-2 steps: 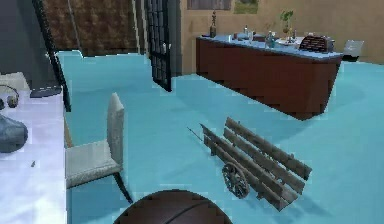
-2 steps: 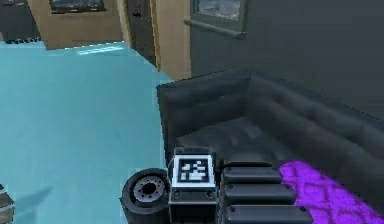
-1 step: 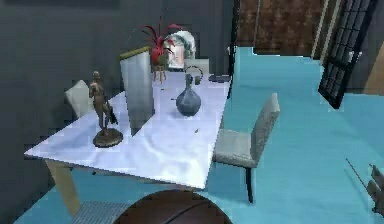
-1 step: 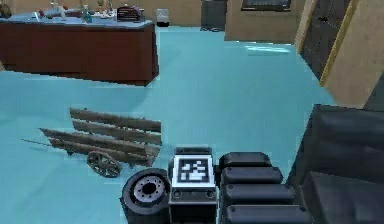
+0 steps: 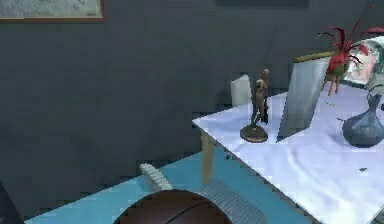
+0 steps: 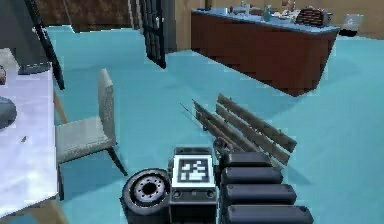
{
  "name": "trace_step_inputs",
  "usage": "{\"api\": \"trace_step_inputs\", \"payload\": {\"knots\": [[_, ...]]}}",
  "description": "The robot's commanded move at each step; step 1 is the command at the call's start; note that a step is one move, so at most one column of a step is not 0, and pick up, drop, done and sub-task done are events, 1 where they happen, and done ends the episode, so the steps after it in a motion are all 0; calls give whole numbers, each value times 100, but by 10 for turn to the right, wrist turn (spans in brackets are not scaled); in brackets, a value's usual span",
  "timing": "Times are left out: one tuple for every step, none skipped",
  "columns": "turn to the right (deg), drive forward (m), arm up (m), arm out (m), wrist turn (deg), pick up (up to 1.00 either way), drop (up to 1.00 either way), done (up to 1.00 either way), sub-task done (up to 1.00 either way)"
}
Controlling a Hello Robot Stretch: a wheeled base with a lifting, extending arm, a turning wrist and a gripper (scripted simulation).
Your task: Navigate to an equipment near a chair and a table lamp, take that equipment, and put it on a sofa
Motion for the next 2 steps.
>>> {"api": "trace_step_inputs", "payload": {"knots": [[-450, 0, 0, 0, 0, 0, 0, 0, 0], [-120, 0, 0, 0, 0, 0, 0, 0, 0]]}}
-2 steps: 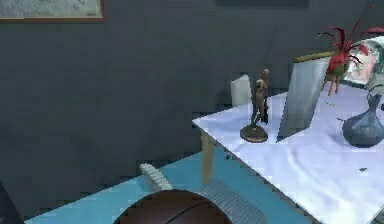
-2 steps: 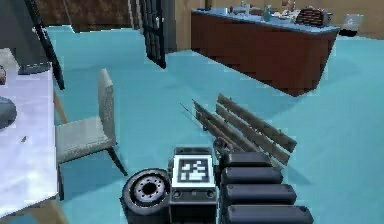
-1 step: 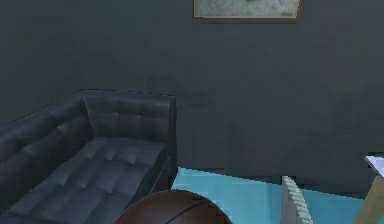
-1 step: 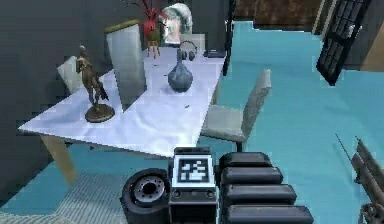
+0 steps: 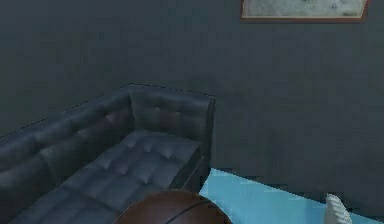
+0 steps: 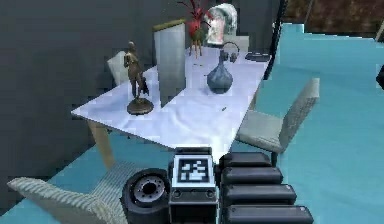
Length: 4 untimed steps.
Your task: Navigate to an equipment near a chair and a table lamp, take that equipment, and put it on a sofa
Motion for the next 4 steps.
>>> {"api": "trace_step_inputs", "payload": {"knots": [[-30, 0, 0, 0, 0, 0, 0, 0, 0], [450, 0, 0, 0, 0, 0, 0, 0, 0], [450, 0, 0, 0, 0, 0, 0, 0, 0], [450, 0, 0, 0, 0, 0, 0, 0, 0]]}}
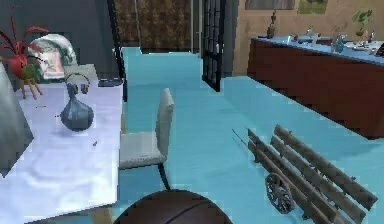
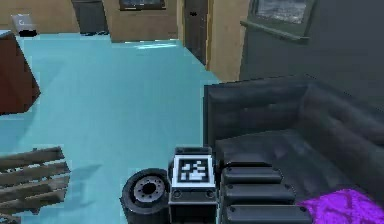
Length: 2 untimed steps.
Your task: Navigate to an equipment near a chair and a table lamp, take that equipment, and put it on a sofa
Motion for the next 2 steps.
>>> {"api": "trace_step_inputs", "payload": {"knots": [[180, 0, 0, 0, 0, 0, 0, 0, 0], [-450, 0, 0, 0, 0, 0, 0, 0, 0]]}}
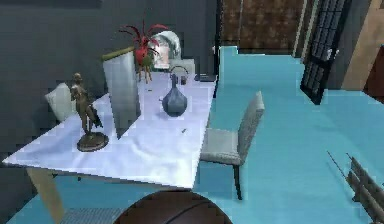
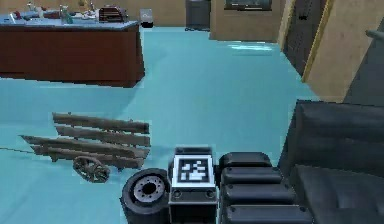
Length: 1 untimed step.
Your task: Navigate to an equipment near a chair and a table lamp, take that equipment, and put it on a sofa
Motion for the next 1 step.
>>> {"api": "trace_step_inputs", "payload": {"knots": [[-450, 0, 0, 0, 0, 0, 0, 0, 0]]}}
